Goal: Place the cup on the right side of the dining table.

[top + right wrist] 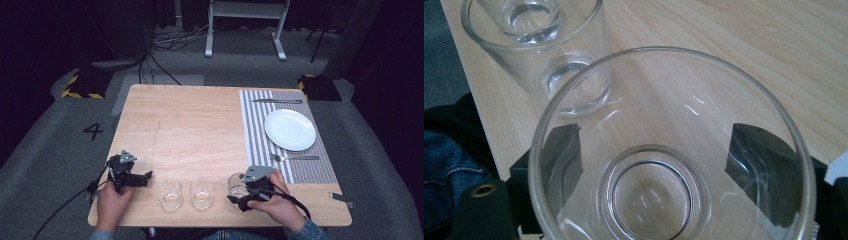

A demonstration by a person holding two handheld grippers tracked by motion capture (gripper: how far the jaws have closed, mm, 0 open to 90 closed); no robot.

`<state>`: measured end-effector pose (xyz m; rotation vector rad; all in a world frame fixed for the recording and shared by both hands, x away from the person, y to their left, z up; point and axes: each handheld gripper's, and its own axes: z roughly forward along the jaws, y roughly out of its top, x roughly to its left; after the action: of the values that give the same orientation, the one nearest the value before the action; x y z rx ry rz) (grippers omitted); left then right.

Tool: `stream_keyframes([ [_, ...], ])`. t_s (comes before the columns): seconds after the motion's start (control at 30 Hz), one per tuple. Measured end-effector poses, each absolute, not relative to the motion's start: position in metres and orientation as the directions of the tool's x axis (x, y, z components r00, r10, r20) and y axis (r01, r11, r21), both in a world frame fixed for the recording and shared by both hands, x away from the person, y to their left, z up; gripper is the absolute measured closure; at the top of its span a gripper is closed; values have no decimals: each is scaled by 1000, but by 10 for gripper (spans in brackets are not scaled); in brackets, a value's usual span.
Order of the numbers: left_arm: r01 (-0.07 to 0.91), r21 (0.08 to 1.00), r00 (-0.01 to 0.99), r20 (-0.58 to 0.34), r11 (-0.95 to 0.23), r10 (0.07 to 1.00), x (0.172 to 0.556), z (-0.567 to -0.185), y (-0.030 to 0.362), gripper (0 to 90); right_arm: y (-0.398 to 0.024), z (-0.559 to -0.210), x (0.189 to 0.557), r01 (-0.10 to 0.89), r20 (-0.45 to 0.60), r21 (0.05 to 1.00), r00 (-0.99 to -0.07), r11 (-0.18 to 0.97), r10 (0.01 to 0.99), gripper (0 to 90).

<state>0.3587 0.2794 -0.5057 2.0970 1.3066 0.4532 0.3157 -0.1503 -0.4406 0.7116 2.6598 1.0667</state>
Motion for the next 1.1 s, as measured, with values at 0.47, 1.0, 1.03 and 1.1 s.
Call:
stream_keyframes([
  [0.47, 679, 661, 452, -34, -319, 891, 359, -506, 279, 4, -156, -407, 338, 365, 5, 711, -857, 601, 515, 199],
  [1.0, 679, 661, 453, -35, -319, 891, 358, -506, 279, 4, -167, -361, 369, 360, -38, 709, -839, 606, 543, 199],
  [1.03, 680, 661, 453, -36, -319, 891, 358, -506, 279, 4, -168, -358, 371, 358, -42, 711, -838, 606, 544, 199],
  [1.1, 679, 661, 453, -36, -319, 891, 358, -506, 279, 4, -169, -352, 374, 358, -44, 714, -835, 602, 549, 199],
])
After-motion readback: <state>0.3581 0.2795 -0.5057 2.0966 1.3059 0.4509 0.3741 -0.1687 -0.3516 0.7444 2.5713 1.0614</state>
